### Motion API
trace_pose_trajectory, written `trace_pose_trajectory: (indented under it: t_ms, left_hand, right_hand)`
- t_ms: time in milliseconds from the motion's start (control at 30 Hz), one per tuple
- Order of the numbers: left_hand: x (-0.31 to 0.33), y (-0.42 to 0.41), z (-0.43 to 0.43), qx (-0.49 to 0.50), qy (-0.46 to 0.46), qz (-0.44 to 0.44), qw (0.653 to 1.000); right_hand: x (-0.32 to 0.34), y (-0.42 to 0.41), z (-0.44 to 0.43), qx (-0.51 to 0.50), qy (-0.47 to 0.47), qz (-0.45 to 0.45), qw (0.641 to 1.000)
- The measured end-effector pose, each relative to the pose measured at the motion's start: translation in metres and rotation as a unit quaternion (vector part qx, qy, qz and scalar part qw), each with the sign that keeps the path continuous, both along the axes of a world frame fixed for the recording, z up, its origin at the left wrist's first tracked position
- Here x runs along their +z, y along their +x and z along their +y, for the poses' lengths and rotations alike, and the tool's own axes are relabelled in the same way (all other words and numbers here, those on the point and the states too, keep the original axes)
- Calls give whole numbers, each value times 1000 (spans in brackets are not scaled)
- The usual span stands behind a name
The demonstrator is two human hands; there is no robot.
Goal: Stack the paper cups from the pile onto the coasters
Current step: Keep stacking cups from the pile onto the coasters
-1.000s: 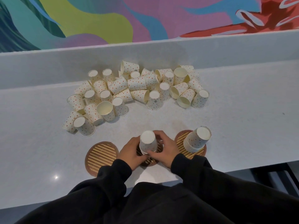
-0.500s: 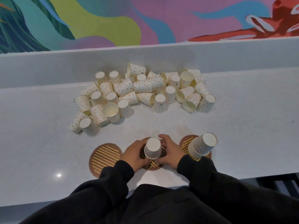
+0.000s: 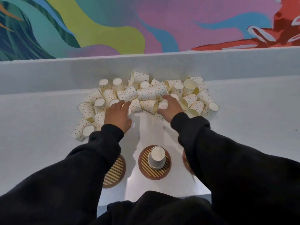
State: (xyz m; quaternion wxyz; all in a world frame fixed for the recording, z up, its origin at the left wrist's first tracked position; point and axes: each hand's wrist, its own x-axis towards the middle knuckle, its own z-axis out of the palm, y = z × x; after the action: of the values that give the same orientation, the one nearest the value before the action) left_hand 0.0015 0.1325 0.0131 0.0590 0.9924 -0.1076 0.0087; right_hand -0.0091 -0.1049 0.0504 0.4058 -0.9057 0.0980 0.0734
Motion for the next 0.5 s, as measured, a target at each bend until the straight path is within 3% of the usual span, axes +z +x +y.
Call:
trace_pose_trajectory:
  t_ms: [67, 133, 367, 500]
  left_hand:
    - [-5, 8, -3, 2, 68, 47, 997]
    - [-10, 7, -10, -12, 109, 65, 992]
    - [-19, -9, -24, -114, 102, 52, 987]
    - [-16, -24, -28, -63, -34, 85, 994]
  right_hand:
    - [-27, 12, 7, 75, -147, 42, 985]
    - [-44, 14, 8, 104, -219, 88, 966]
    - [-41, 5, 4, 98, -222, 52, 969]
    - [-35, -5, 0, 109, -199, 62, 972]
